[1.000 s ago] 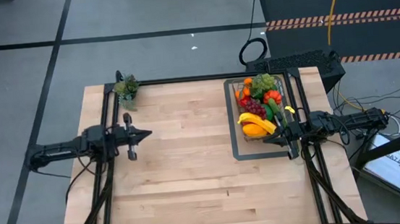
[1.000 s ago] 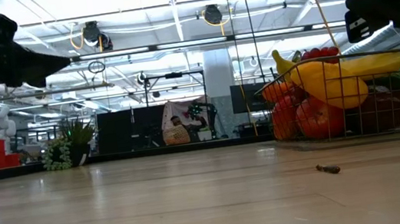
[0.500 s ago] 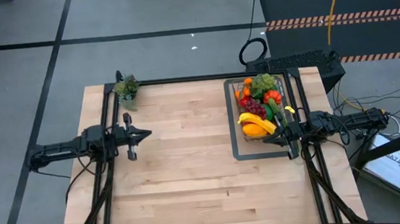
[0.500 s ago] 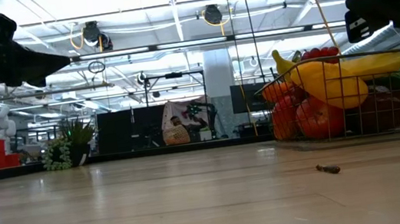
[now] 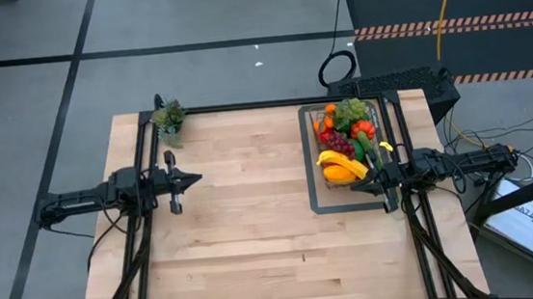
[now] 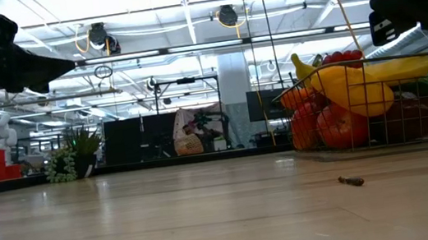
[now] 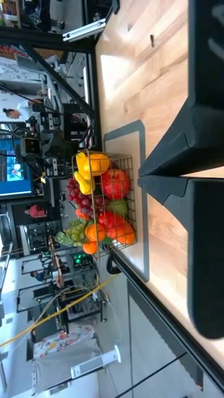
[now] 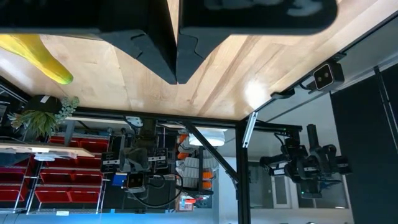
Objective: Build produce basket
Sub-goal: Return to Home Position
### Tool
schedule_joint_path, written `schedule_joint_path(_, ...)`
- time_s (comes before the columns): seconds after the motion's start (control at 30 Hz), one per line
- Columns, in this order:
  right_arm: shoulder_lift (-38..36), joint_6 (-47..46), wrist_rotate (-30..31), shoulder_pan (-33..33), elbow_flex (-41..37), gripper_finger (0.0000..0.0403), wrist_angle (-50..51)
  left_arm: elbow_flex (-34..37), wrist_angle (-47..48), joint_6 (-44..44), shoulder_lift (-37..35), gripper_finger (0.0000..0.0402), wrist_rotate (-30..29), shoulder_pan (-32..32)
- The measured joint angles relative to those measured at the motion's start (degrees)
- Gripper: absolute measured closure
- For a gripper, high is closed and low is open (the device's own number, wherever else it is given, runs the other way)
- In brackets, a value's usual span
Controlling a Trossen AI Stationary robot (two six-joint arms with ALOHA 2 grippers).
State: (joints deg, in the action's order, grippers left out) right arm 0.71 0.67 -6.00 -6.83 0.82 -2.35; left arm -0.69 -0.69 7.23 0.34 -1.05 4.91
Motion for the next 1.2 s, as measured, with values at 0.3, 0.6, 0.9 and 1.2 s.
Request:
schedule_joint_path(0.3, 0.00, 0.00, 0.00, -0.01, 0.00, 0.0403, 0.00, 0.02, -0.02, 0.01, 0.02, 0.0372, 0.00, 0.00)
schedule_joint_path(0.6, 0.00, 0.00, 0.00, -0.01, 0.00, 0.0403, 0.01, 0.04, -0.04, 0.01, 0.02, 0.0364, 0.01, 0.00)
schedule_joint_path(0.9, 0.00, 0.00, 0.00, 0.00, 0.00, 0.0403, 0.00, 0.07, -0.04, 0.01, 0.02, 0.0364, 0.01, 0.00)
schedule_joint_path(1.2, 0.00, 0.00, 0.01, 0.00, 0.00, 0.0403, 0.00, 0.07, -0.04, 0.01, 0.02, 0.0364, 0.01, 0.00)
